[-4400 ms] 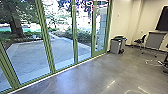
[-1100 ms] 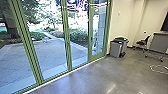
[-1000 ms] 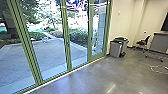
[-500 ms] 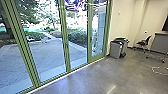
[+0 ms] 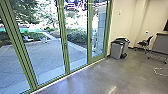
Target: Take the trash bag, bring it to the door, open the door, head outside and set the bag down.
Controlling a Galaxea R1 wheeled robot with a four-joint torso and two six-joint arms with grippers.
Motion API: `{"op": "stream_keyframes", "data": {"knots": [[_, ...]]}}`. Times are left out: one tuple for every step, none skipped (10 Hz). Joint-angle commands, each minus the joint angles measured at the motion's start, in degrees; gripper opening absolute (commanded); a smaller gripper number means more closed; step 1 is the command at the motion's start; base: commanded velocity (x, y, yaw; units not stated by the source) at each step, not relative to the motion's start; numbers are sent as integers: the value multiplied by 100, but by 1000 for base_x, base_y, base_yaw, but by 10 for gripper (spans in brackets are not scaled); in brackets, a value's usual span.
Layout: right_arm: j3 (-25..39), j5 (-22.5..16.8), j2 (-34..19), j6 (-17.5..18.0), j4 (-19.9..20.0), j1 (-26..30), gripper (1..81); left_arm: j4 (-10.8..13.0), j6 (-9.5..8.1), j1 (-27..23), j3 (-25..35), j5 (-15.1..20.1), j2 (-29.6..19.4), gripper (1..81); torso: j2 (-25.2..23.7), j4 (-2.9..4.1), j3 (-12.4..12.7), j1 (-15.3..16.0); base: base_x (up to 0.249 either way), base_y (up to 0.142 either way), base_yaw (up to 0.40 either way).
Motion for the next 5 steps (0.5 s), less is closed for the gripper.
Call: {"op": "stream_keyframes", "data": {"knots": [[80,-396,147,-104,-62,211,811,22,20,-287,11,341,-24,10,0,0,0,0,150,0,0],[80,-396,147,-104,-62,211,811,22,20,-287,11,332,-33,10,0,0,0,2,150,0,0],[80,-396,147,-104,-62,211,811,22,20,-278,11,297,-33,10,0,0,0,2,162,0,0],[80,-396,147,-104,-62,211,811,22,20,-269,11,272,-24,10,0,0,0,2,165,0,0],[80,-396,147,-104,-62,211,811,31,20,-269,19,201,-24,10,0,0,0,0,169,0,0]]}}
